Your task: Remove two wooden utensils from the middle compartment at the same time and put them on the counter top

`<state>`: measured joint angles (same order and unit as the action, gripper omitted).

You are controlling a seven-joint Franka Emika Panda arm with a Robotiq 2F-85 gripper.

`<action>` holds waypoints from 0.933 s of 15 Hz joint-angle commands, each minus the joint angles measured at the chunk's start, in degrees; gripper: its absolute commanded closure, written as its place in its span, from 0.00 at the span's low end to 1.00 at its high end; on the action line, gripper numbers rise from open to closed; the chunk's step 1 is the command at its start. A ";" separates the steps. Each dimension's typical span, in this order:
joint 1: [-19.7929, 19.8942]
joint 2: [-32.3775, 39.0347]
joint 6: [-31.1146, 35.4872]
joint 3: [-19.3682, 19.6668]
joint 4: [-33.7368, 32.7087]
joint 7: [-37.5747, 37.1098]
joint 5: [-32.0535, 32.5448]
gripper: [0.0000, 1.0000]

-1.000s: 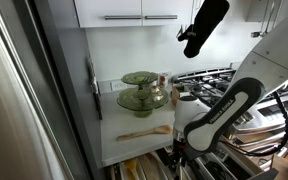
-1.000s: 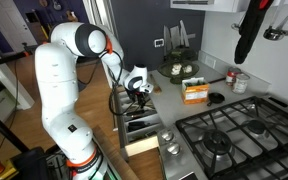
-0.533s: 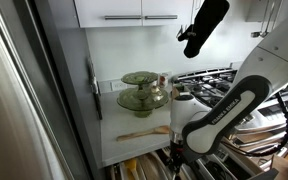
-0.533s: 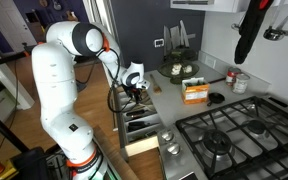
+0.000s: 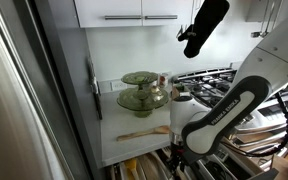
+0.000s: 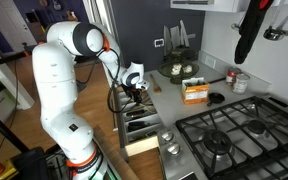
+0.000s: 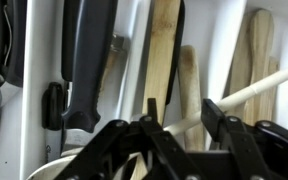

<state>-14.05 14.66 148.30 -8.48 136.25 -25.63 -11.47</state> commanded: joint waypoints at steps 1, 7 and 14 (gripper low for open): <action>-0.56 0.34 1.58 0.72 -0.30 -2.85 0.81 0.20; -1.09 2.45 3.22 1.55 -2.43 -9.28 0.09 0.00; -0.72 4.36 2.23 1.49 -3.48 -13.67 -0.85 0.54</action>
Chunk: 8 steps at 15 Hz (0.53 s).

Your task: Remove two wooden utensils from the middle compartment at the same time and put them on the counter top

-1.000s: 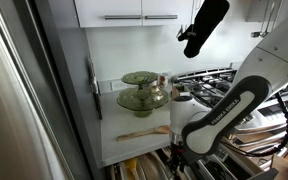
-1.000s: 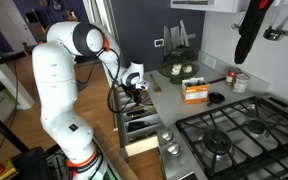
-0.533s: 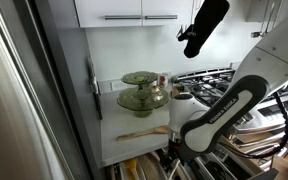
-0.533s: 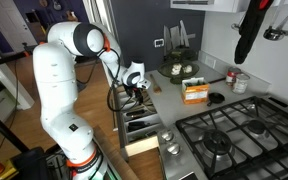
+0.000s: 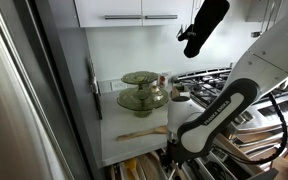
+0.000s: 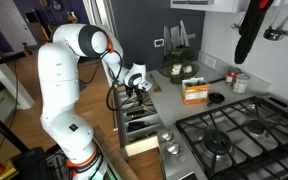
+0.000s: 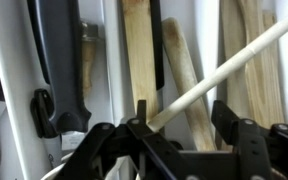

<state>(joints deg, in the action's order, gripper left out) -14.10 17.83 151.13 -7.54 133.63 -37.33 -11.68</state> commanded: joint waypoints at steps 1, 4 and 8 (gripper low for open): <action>-0.59 1.40 -0.73 0.47 -1.02 -2.13 -0.83 0.62; -0.12 1.03 -0.80 0.13 -0.66 -1.87 -1.60 0.84; 0.23 0.90 -0.76 -0.45 -0.70 -0.43 -2.67 0.97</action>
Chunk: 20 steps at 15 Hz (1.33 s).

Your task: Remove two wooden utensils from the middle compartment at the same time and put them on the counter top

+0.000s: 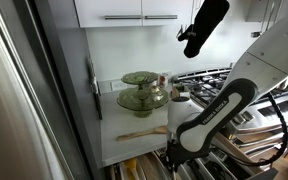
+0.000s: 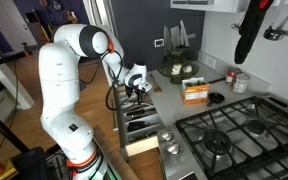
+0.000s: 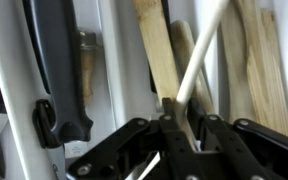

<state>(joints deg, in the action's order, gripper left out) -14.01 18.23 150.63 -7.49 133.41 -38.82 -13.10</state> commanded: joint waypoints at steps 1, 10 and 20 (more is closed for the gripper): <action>0.18 0.64 -0.44 -0.68 -0.61 1.74 -1.15 0.99; -0.87 0.91 -1.44 1.61 -0.47 4.83 6.74 0.24; -0.07 3.21 -0.36 0.73 -2.80 11.74 5.46 0.44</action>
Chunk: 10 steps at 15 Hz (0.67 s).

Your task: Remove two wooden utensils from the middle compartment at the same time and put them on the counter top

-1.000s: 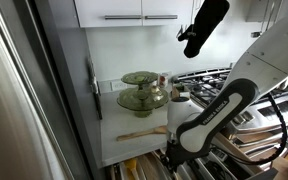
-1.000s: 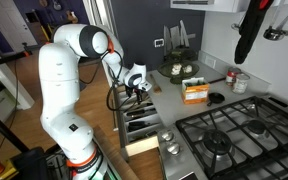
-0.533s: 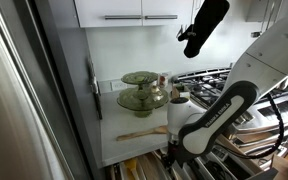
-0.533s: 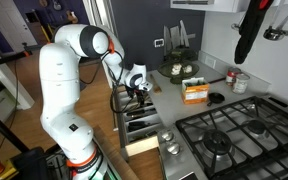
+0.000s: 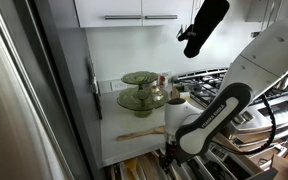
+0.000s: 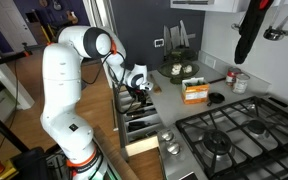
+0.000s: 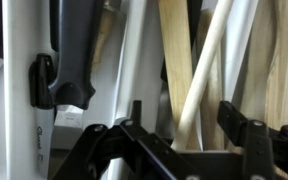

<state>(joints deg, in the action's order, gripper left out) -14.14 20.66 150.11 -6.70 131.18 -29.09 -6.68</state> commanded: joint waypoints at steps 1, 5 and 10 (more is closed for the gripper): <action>0.09 0.75 0.15 -0.16 -0.74 2.28 -1.17 0.54; 0.31 1.05 0.18 -0.53 -1.34 3.66 -1.65 0.67; 1.08 1.89 0.20 -0.38 -1.13 5.45 -1.86 0.28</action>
<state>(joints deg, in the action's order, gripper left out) -13.67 21.26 150.11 -6.94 130.18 -25.94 -7.29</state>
